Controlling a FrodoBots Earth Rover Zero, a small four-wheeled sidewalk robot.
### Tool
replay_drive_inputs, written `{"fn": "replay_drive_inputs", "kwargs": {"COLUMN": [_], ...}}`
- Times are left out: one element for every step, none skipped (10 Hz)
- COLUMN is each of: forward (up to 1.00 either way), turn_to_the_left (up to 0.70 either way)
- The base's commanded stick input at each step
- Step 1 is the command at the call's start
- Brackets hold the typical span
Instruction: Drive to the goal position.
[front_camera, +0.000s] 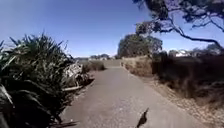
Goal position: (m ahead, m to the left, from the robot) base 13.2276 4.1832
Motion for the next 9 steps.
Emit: {"fn": "replay_drive_inputs", "kwargs": {"forward": [0.7,0.7,0.7,0.7,0.7,0.7,0.7,0.7,0.7], "turn_to_the_left": [0.0,0.0,0.0,0.0,0.0,0.0,0.0,0.0,0.0]}}
